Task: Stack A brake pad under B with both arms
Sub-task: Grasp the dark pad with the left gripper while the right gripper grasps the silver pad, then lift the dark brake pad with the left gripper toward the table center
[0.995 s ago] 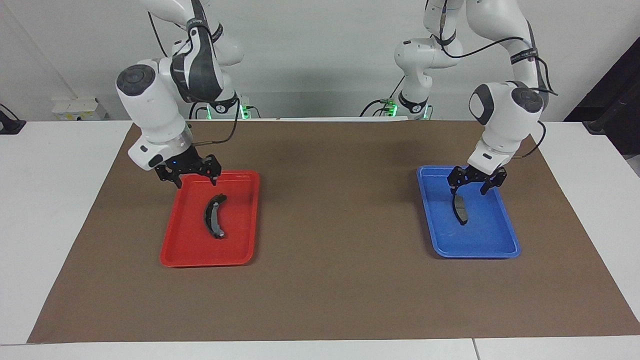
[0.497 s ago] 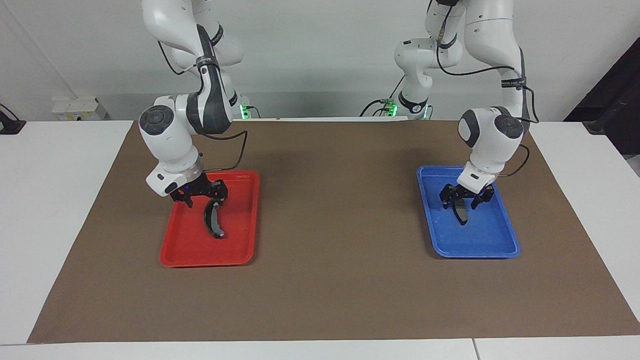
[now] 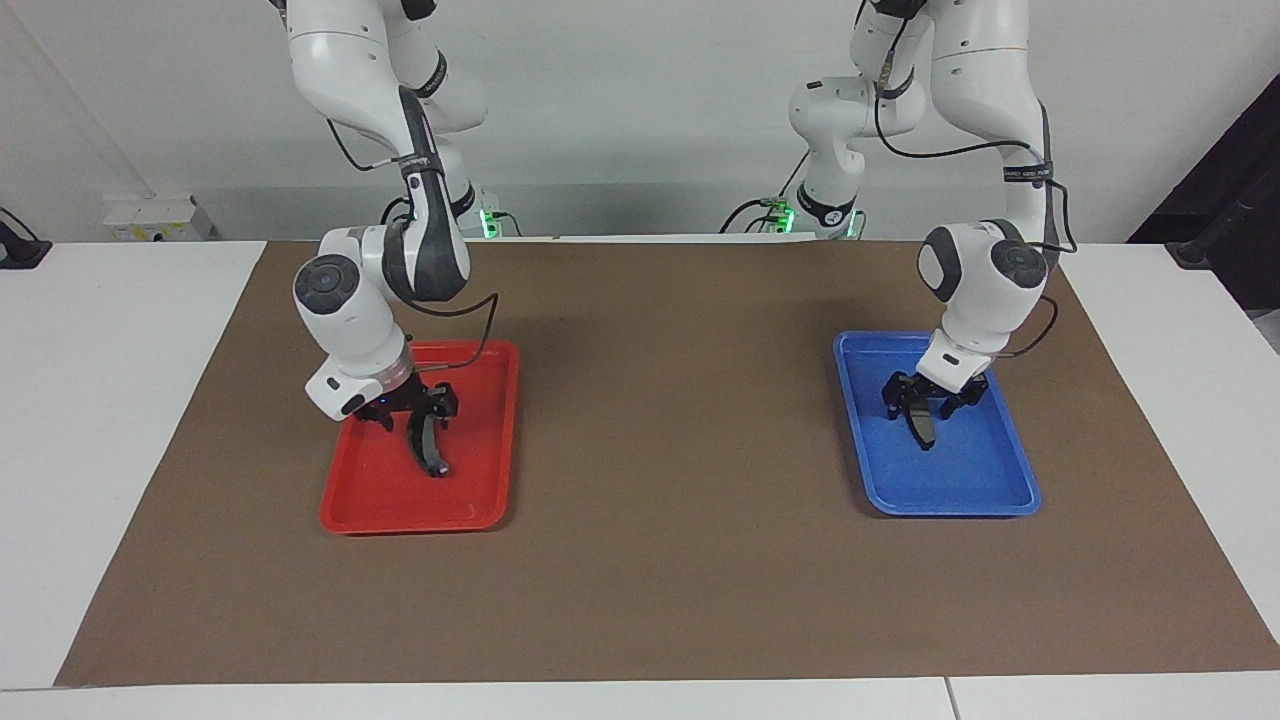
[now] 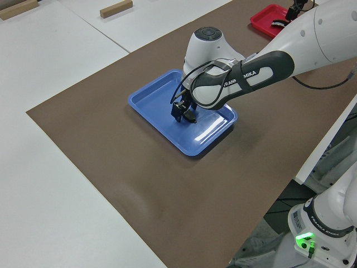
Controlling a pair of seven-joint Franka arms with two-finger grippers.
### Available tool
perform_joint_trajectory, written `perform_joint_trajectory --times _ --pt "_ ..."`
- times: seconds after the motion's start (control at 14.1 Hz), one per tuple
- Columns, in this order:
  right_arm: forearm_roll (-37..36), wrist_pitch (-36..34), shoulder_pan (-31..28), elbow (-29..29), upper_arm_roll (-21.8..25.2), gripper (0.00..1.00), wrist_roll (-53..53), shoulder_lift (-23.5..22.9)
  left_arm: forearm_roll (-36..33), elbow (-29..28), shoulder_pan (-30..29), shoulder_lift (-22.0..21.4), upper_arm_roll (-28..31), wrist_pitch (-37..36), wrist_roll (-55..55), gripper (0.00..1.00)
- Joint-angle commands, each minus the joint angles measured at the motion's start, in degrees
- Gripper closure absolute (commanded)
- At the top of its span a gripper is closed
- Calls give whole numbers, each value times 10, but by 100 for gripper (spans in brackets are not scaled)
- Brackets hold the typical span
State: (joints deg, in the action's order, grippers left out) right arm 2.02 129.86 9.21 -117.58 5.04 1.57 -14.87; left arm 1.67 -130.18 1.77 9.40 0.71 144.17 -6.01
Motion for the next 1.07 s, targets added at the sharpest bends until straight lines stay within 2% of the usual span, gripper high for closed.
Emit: perform_joint_trajectory --times 0.0,0.14,0.21,0.43,0.78,0.99 --pt "8 11 -2 -4 -3 14 0 -3 3 -10 -6 1 8 -7 -26 65" --pt "8 10 -5 -6 -3 18 -2 -3 2 -2 -8 2 10 -29 -27 91" --pt "8 11 -5 -12 -3 19 -5 -3 2 0 -8 2 10 -31 -26 99" --pt "8 7 -6 -14 -3 22 -7 -1 3 15 -7 -3 10 -39 -24 99" --pt "8 4 -6 -14 -3 30 -25 0 3 112 -3 -11 6 -164 -18 99" --pt "8 0 -7 -15 -3 31 -26 0 4 157 1 -24 -43 -216 35 99"
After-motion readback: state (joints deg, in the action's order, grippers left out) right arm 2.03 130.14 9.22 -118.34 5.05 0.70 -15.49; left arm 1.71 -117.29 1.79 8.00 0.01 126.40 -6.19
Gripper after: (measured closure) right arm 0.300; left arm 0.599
